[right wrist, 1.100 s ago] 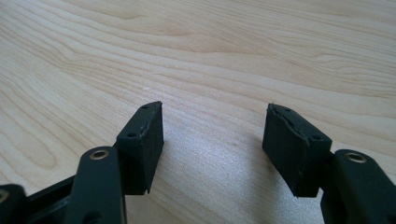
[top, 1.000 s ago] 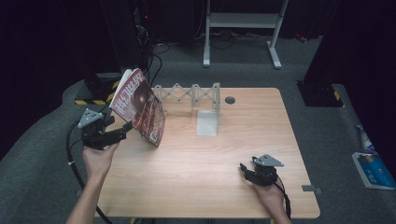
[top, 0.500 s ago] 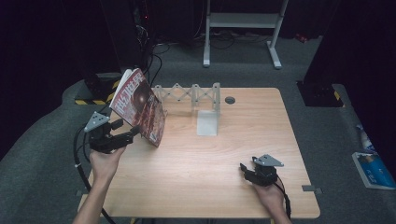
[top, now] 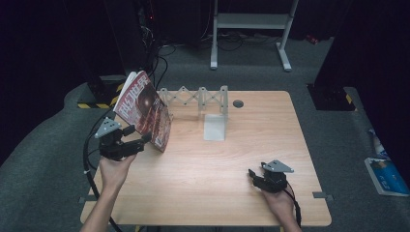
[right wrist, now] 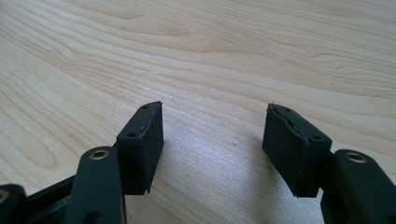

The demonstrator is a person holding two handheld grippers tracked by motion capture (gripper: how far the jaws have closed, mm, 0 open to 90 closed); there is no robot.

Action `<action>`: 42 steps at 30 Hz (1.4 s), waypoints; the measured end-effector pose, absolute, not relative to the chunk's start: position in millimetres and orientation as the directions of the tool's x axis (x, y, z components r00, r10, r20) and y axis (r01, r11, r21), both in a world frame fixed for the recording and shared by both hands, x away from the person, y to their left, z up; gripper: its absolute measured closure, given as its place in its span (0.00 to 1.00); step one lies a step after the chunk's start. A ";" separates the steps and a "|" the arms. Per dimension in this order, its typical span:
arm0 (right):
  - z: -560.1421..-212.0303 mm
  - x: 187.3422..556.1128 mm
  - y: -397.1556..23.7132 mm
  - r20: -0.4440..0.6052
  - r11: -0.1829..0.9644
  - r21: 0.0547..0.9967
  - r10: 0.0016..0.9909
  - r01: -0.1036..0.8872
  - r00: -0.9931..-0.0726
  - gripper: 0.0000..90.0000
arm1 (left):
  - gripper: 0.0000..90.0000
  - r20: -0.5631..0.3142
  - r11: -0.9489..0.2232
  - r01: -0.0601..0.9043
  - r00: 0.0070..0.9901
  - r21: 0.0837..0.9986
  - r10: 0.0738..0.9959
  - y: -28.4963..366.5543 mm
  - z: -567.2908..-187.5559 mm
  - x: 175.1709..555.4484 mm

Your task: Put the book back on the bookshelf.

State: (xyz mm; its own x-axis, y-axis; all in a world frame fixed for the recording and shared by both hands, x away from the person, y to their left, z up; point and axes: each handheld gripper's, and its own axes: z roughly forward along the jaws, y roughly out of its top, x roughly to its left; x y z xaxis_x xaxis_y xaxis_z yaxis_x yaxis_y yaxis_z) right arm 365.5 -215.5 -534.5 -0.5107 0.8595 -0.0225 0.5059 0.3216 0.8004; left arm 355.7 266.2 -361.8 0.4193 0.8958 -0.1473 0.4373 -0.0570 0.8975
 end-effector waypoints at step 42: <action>-534.5 365.5 -215.5 -0.023 0.322 0.800 0.860 0.506 -0.510 0.43 | 0.32 -0.193 -0.096 0.477 0.522 0.874 0.831 218.2 -381.2 366.0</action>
